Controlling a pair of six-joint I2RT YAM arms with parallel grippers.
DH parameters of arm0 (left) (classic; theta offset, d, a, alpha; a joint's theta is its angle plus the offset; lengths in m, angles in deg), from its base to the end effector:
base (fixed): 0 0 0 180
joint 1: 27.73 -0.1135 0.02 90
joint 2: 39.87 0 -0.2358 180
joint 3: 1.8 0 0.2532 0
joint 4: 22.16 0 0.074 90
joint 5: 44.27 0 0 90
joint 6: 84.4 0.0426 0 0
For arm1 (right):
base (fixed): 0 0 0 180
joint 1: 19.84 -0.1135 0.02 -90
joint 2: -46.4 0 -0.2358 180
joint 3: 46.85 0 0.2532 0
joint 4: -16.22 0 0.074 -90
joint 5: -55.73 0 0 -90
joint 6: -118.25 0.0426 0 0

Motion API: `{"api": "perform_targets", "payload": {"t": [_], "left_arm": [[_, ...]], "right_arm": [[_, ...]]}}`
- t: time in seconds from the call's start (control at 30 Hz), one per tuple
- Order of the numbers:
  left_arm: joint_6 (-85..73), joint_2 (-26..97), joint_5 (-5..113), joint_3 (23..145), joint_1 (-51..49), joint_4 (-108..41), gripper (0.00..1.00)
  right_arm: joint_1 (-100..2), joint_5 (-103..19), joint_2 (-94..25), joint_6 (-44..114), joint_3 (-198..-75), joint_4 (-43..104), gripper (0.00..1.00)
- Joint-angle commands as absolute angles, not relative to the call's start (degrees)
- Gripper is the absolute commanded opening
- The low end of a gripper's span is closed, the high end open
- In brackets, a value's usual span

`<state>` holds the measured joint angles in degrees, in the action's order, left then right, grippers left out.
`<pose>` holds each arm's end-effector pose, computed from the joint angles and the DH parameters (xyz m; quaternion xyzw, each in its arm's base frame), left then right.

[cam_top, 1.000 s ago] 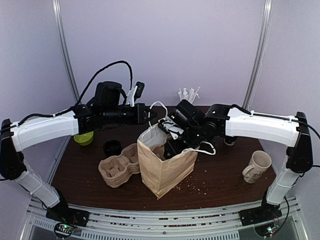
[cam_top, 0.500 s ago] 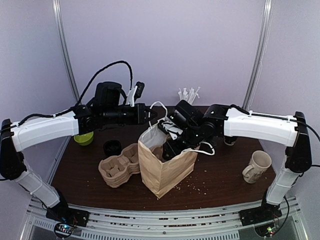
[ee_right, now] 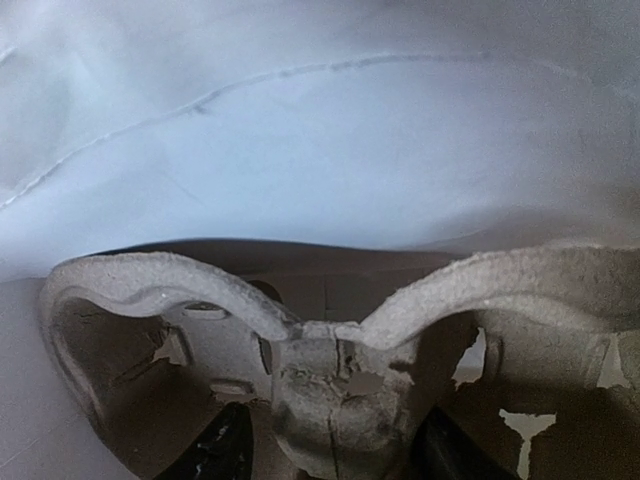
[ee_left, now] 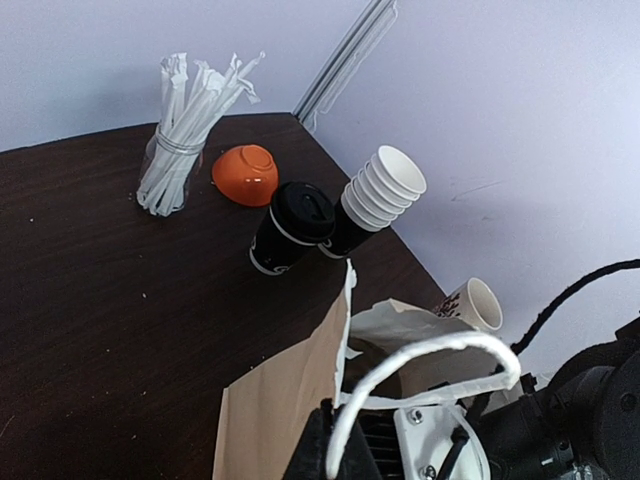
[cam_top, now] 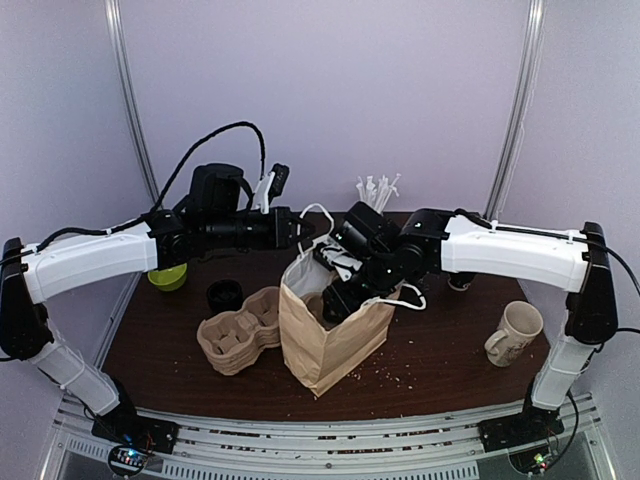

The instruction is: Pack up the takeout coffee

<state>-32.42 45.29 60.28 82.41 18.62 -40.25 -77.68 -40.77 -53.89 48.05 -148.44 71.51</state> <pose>0.2423 -0.2695 0.3067 0.1320 0.8003 -0.4630 0.3574 0.2001 0.3273 0.2572 -0.3260 0.8920 0.2355 0.2066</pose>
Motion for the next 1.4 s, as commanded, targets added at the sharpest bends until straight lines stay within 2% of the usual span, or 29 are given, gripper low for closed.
{"api": "perform_targets", "payload": {"t": [0.0,0.3,0.57,1.07,1.37], "left_arm": [[-32.3,44.3,61.2,81.7,18.9,-38.0,0.00],[-32.2,44.3,61.1,81.7,18.9,-37.9,0.00],[-32.2,44.3,61.4,81.6,18.9,-37.8,0.00],[-31.8,44.2,61.3,81.3,18.9,-37.8,0.00],[-31.3,43.9,60.7,80.7,18.9,-37.8,0.00]], "right_arm": [[-77.8,-40.8,-56.1,48.2,-149.1,73.1,0.55],[-77.8,-41.0,-56.1,47.3,-150.1,76.7,0.60],[-77.8,-41.2,-56.3,47.2,-150.2,76.9,0.69],[-77.8,-40.7,-54.8,48.4,-153.5,77.2,0.99],[-77.9,-38.8,-52.1,48.5,-158.7,81.3,1.00]]}}
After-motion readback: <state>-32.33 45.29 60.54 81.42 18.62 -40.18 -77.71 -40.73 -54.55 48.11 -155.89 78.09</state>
